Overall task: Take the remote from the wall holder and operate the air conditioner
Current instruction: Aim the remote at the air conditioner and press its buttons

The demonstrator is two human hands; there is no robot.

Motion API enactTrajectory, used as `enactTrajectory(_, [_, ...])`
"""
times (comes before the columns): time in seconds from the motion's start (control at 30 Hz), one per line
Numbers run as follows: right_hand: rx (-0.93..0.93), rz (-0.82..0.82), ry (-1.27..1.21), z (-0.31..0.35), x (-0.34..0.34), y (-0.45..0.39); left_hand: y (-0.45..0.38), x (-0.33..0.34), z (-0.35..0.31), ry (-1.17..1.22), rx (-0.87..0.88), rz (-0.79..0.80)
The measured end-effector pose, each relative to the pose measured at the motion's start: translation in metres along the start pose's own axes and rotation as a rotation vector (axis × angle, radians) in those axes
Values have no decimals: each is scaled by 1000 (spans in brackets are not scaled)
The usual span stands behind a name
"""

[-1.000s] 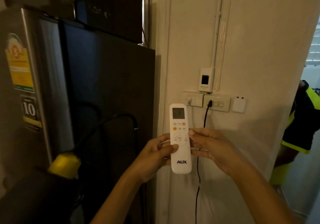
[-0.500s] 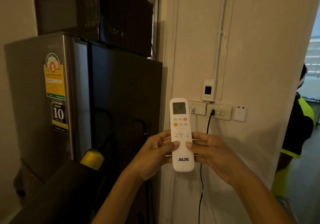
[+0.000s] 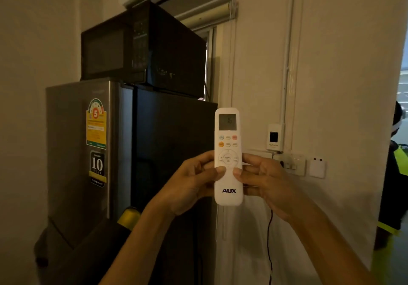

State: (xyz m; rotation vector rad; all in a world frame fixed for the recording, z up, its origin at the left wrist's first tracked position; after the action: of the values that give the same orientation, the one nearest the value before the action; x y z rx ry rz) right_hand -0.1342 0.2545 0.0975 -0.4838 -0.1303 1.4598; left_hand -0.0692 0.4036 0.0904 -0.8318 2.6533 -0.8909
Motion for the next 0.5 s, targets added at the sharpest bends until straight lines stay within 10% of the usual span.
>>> enactTrajectory(0.5, [-173,48,-20,48,7,-31,-21,-14,-55,-91,103,7])
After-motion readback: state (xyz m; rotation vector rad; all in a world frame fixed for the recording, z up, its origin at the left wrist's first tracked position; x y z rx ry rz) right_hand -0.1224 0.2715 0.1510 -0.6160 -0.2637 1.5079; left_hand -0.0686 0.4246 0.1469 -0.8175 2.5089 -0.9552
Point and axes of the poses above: each hand's wrist, its own y-axis away from the middle knuckle, its own x-axis out of the palm, z = x × y, the point moved 3 cm from there along -y, towards the middle knuckle, and after that the axes turned 7 degrees about x, right-handed, at the moved point
